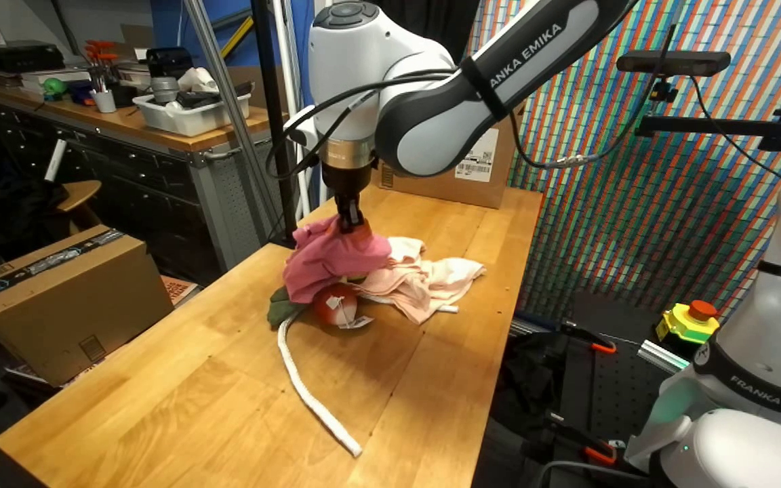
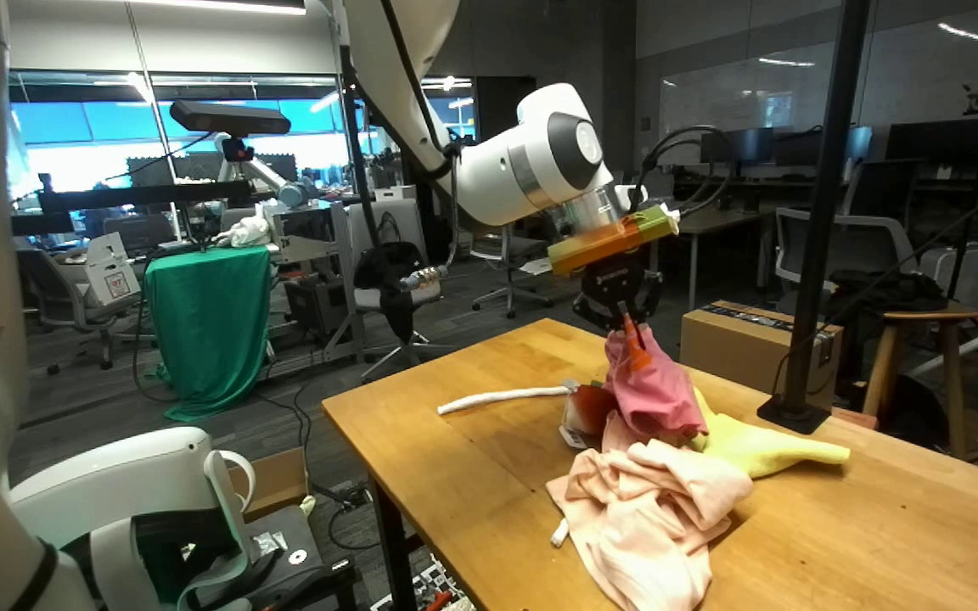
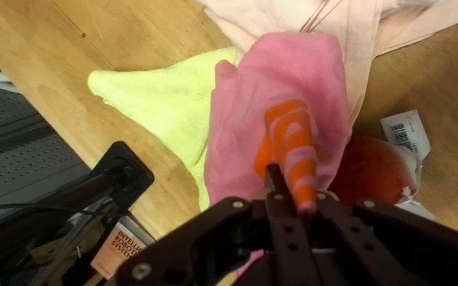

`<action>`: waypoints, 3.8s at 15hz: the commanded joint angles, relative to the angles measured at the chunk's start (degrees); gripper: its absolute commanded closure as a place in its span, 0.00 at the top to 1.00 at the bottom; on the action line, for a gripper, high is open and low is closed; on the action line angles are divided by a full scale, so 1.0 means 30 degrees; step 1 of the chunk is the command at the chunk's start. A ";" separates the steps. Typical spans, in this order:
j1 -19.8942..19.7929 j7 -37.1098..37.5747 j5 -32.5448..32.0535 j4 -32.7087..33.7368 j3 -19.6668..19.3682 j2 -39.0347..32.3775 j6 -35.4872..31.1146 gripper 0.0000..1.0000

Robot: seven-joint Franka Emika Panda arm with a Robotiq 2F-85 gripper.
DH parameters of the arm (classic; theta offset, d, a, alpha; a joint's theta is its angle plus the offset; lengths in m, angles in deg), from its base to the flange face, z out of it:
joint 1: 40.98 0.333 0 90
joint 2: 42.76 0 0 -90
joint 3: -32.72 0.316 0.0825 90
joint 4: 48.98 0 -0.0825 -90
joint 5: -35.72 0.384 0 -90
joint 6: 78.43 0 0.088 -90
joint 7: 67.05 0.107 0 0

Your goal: Spread the clothes and the objects across on the table

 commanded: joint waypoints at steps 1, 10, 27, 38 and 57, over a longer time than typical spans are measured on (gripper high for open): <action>0.0142 0.1916 -0.0967 -0.0781 -0.0613 0.1637 -0.1088 0.02; -0.0547 0.6363 -0.3635 -0.2064 -0.1546 0.4665 -0.2672 0.02; -0.3707 1.3290 -0.7719 -0.4390 -0.2769 0.7142 -0.1615 0.02; -0.5877 1.6469 -0.8764 -0.5238 -0.4152 0.7815 0.0165 0.02; -0.6814 2.0237 -1.0542 -0.4839 -0.5454 0.7060 0.1998 0.43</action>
